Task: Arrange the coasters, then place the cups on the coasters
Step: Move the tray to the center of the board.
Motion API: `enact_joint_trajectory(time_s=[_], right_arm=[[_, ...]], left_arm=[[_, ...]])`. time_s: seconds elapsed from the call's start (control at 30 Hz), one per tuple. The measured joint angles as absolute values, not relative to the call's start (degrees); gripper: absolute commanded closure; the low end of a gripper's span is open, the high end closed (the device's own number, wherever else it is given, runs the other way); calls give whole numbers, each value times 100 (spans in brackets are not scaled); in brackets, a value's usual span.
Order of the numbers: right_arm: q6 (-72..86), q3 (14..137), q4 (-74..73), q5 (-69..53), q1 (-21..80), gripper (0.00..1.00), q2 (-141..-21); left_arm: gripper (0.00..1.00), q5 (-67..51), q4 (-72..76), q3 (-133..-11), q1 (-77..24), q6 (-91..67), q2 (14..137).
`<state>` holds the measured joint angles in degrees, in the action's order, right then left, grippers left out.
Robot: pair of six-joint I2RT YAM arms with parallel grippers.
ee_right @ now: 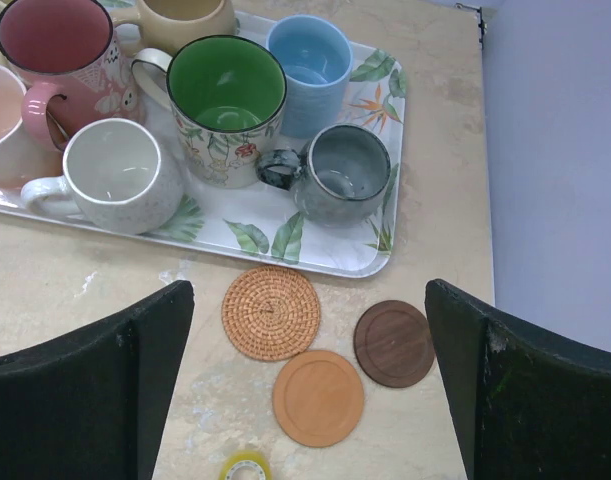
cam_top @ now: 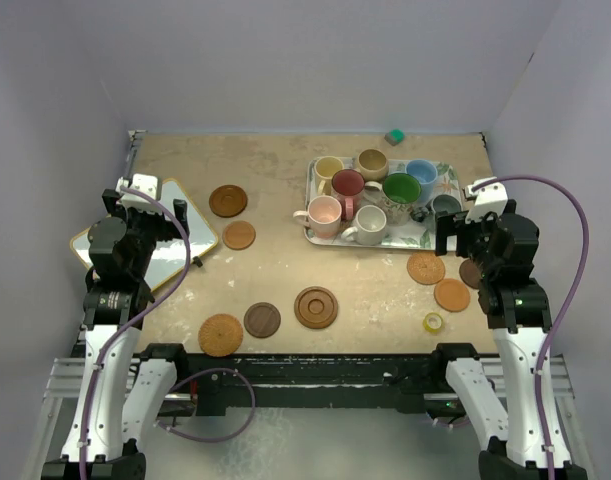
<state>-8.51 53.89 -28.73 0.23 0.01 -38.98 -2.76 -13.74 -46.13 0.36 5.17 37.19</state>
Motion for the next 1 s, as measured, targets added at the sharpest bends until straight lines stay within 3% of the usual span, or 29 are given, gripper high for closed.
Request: enact_joint_trajectory(time_s=[1.0], right_arm=[[-755, 5422, -2838, 611, 1, 0, -4477]], left_arm=[[7, -388, -1376, -4602, 36, 556, 3739]])
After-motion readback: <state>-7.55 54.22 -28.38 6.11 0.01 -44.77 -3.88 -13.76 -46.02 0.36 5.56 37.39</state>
